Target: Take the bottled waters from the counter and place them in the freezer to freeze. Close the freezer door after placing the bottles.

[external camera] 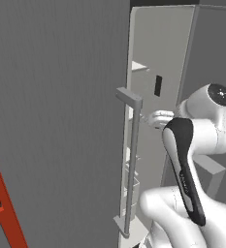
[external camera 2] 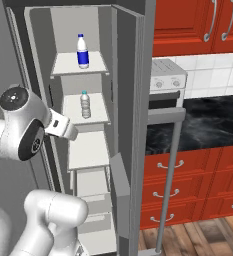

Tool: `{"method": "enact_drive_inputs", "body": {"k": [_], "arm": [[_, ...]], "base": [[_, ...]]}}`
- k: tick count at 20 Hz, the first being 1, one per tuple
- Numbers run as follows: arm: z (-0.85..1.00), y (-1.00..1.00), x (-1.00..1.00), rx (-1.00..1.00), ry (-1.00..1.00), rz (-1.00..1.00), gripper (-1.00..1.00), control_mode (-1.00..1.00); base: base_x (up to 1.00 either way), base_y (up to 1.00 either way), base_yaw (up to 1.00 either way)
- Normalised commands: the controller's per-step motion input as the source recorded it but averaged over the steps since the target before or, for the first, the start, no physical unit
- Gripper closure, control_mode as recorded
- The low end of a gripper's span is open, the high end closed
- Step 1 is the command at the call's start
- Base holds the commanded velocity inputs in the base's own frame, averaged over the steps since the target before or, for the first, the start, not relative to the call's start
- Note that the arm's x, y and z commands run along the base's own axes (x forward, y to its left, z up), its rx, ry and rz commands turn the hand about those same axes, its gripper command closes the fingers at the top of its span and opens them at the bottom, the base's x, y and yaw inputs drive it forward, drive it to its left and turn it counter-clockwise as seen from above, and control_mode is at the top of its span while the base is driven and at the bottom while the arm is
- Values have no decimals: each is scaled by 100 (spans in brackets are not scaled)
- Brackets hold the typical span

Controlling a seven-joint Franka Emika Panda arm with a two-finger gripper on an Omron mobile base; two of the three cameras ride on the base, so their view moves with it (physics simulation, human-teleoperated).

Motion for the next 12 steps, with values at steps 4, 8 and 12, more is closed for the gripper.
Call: {"method": "enact_drive_inputs", "body": {"k": [4,8,12], "arm": [[0,-6,-100,0,7,-4,-100,-100],[-2,-14,-96,0,8,-4,-100,-100],[-18,-18,-72,0,8,-5,-100,-100]], "base": [[0,0,0],[0,0,0],[0,0,0]]}}
